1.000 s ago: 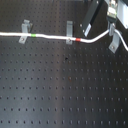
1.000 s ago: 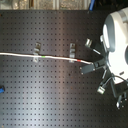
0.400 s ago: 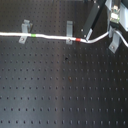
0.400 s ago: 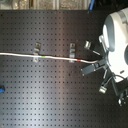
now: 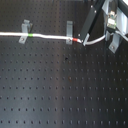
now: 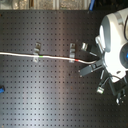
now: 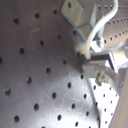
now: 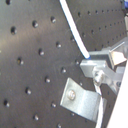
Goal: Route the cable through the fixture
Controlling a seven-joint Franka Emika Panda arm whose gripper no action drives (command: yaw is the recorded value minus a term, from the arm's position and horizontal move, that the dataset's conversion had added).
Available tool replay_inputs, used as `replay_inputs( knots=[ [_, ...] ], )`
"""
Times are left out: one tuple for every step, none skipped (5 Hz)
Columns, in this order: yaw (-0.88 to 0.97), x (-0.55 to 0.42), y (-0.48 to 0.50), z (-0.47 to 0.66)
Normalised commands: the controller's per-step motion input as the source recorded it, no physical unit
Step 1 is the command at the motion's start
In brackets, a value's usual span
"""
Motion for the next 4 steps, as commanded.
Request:
replay_inputs(
  knots=[
    [0.00, -0.212, 0.368, 0.01],
    [0.00, -0.280, 0.552, -0.01],
    [0.12, -0.084, 0.494, -0.08],
    [0.15, -0.039, 0.484, -0.03]
  ],
)
